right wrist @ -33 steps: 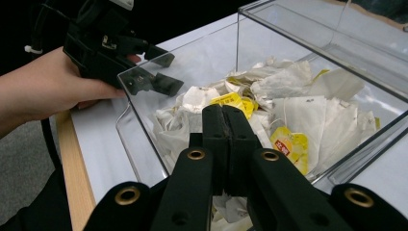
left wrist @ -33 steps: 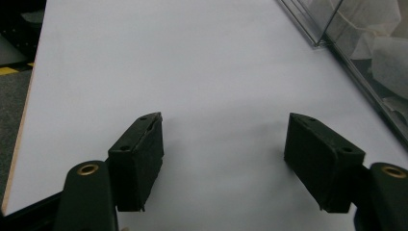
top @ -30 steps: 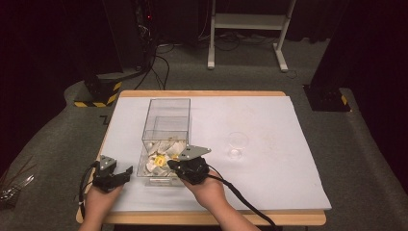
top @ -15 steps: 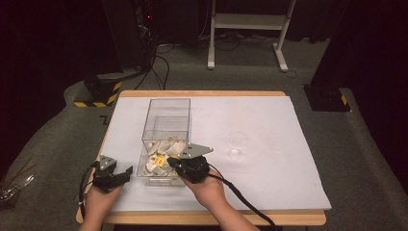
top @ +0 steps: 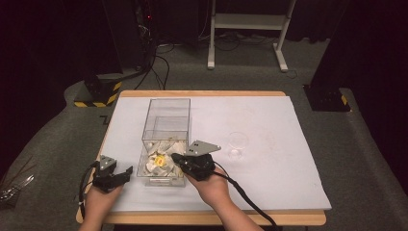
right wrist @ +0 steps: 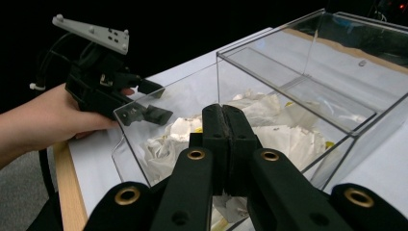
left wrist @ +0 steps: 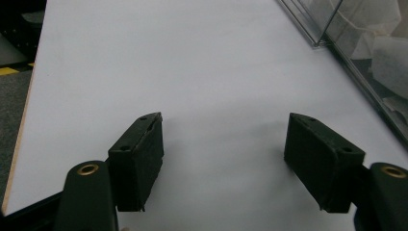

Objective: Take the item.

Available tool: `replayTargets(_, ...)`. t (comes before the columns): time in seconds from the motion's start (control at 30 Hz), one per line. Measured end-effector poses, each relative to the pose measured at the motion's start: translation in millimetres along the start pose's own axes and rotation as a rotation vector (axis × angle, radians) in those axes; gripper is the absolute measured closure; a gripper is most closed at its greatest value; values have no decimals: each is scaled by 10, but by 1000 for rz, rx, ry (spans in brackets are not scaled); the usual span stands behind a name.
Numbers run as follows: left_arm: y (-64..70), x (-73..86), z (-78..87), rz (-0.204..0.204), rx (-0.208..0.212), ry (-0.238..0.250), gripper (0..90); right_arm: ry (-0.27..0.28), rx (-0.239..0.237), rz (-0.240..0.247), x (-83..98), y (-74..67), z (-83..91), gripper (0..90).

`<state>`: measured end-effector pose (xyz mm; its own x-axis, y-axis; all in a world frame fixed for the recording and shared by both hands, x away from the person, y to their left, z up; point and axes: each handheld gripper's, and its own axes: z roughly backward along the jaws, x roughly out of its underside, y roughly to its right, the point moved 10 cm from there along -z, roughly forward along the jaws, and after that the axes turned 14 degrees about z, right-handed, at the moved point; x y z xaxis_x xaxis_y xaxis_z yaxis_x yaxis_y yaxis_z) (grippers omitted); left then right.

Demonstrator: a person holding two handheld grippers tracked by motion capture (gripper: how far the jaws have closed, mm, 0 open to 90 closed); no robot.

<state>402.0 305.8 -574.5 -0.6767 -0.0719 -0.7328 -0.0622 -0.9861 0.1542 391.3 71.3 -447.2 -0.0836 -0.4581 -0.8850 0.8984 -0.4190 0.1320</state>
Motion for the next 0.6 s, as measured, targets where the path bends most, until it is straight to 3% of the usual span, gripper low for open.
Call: replayTargets(0.6, 1, 1, 0, 2, 1, -1, 300, 43, 73, -12, -86, 278, 314, 896)
